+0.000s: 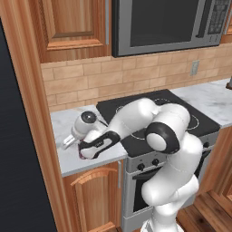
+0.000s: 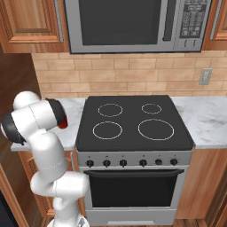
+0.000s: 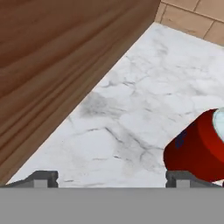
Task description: Four empty soda cans are scattered around the kitchen. Gather all the cans and cluster them next to the stove for recycling.
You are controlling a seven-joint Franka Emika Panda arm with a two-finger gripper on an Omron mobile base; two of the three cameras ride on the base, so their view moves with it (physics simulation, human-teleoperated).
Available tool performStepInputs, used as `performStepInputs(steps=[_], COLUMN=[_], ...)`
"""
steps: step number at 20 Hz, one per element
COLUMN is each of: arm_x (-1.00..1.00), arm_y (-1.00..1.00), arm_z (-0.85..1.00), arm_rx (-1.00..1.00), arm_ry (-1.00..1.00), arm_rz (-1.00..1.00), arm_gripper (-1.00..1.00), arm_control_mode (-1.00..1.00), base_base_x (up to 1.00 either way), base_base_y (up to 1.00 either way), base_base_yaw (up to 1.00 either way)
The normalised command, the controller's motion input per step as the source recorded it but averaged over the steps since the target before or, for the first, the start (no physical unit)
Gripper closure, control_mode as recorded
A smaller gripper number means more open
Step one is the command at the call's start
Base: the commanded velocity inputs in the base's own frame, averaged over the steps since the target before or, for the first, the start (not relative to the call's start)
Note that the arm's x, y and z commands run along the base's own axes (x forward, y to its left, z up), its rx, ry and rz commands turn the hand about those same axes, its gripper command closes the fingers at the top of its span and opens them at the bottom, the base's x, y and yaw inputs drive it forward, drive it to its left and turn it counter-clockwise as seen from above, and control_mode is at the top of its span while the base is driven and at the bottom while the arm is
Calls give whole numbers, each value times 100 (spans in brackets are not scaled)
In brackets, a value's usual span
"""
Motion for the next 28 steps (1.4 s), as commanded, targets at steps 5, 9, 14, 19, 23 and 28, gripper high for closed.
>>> performStepInputs(steps=[5, 9, 14, 19, 23, 28], arm_x=[-22, -47, -65, -45, -14, -37], arm_y=[-22, -44, -52, -48, -33, -28], arm_z=[63, 65, 52, 93, 100, 92], arm_rx=[2, 6, 13, 17, 13, 5], arm_ry=[-22, -17, -1, -2, -7, 10], arm_rz=[1, 0, -5, -11, -9, -7], arm_gripper=[-100, -100, -100, -100, -100, -100], arm_control_mode=[-100, -100, -100, -100, -100, -100], base_base_x=[0, 0, 0, 0, 0, 0], base_base_y=[0, 0, 0, 0, 0, 0], base_base_yaw=[0, 0, 0, 0, 0, 0])
